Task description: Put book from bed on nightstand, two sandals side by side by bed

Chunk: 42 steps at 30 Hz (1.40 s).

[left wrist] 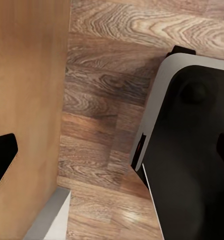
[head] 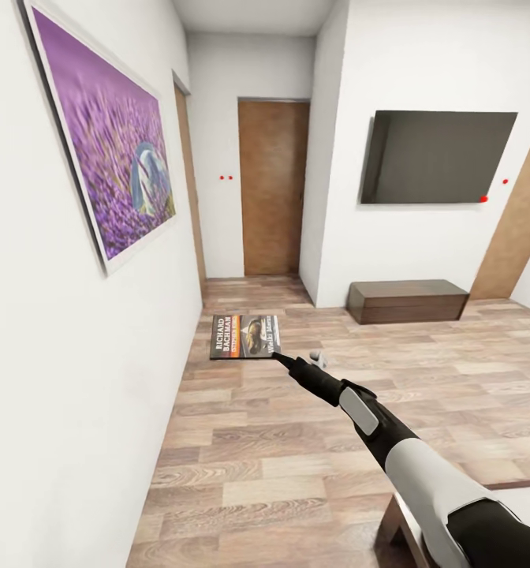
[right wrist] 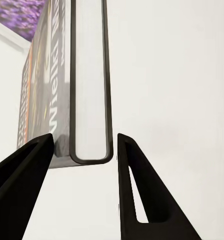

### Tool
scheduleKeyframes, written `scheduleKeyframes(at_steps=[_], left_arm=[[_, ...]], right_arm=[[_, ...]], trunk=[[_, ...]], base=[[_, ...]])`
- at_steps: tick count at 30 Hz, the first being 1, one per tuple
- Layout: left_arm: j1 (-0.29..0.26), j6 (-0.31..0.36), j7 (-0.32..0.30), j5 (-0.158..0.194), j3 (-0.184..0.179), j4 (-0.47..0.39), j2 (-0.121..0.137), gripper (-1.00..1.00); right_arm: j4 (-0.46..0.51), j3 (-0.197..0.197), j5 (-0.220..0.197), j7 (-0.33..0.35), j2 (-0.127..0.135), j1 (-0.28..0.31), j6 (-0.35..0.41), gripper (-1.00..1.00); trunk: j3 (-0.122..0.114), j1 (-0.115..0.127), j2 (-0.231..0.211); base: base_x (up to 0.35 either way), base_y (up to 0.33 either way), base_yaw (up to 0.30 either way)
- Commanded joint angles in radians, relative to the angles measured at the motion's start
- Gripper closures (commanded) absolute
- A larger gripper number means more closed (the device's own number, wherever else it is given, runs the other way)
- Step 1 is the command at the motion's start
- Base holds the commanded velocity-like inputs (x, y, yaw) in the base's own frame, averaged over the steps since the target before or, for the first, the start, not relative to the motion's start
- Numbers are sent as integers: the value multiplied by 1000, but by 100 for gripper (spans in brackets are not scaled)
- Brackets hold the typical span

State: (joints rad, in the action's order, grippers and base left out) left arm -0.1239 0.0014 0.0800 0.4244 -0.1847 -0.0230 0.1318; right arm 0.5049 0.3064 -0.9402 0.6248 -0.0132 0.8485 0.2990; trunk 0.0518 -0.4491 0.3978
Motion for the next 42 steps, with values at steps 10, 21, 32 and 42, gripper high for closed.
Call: scheduleKeyframes(at_steps=[10, 21, 32, 42], left_arm=[[0, 8, -25, 9, -9, -1, 0, -100], [-5, 19, -137, 8, -11, -2, 0, -100], [-11, 20, -154, 8, -13, -28, 0, -100], [-11, 19, -155, 7, -12, -32, 0, -100]], right_arm=[[0, 2, -12, 1, 0, 1, 7, 100], [0, 2, -12, 1, 0, 1, 7, 100], [0, 2, -12, 1, 0, 1, 8, 100], [0, 2, -12, 0, 0, 1, 7, 100]], trunk=[[2, -1, 2], [2, -1, 2], [2, -1, 2], [2, -1, 2]], base=[[157, 0, -47], [20, 0, -4], [114, 36, 0], [61, 44, 0]])
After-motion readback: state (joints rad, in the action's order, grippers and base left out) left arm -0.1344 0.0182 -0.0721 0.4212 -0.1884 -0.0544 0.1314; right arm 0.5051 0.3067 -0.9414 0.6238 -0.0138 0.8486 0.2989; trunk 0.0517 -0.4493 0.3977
